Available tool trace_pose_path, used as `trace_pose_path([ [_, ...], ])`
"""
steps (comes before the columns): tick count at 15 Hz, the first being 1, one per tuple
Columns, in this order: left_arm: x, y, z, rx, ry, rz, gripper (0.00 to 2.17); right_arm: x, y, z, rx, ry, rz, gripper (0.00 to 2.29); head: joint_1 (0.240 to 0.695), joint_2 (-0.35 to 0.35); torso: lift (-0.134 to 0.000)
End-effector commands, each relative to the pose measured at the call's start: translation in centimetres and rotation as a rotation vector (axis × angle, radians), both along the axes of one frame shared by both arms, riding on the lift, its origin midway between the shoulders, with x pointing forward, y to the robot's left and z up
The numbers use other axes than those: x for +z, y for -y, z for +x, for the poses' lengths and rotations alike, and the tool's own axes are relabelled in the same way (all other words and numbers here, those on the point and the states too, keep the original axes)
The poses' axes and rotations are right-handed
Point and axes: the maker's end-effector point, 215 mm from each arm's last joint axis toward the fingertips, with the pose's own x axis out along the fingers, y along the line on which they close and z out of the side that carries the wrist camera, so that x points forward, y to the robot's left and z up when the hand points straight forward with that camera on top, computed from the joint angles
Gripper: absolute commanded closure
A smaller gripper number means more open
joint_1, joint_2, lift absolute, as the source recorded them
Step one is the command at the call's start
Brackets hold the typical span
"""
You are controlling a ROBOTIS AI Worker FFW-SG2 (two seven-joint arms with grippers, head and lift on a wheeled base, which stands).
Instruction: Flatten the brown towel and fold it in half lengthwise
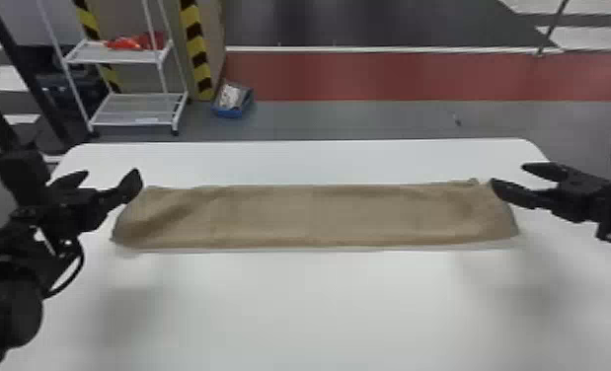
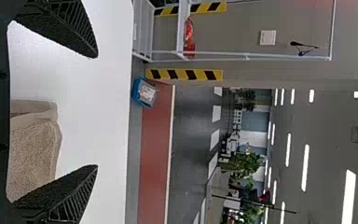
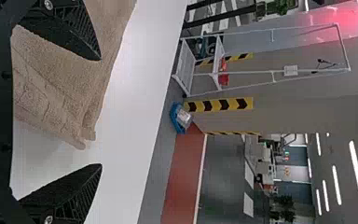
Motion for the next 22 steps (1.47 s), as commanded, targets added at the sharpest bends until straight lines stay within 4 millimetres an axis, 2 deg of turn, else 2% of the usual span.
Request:
trace_pose_path([
  [1,-0.6,-0.4,0.0,0.002,-0.029,0.003,0.04,0.2,0.5,0.0,0.001,-0.026,0.020,0.04,0.695,0.009,-0.128],
  [4,0.3,-1.4,0.4,0.017,-0.017,0.010,0.04,0.2,1.3,-0.3,0.003,-0.065,0.078,0.03,0.695,0.011,-0.128],
  [8,0.7,-1.5,0.8,0.019,-0.012,0.011,0.04,0.4,2.6,-0.6,-0.017,-0.068,0.126,0.03,0.690,0.008,-0.128],
  [13,0.7,-1.4,1.5,0.012,-0.015,0.001,0.04,0.4,5.6,-1.4,-0.053,-0.093,0.194,0.03,0.687,-0.013,-0.128],
  [22,0.3,-1.2,2.1,0.001,-0.048,-0.004,0.04,0.5,6.1,-1.0,-0.065,-0.096,0.179,0.04,0.683,-0.032,-0.128],
])
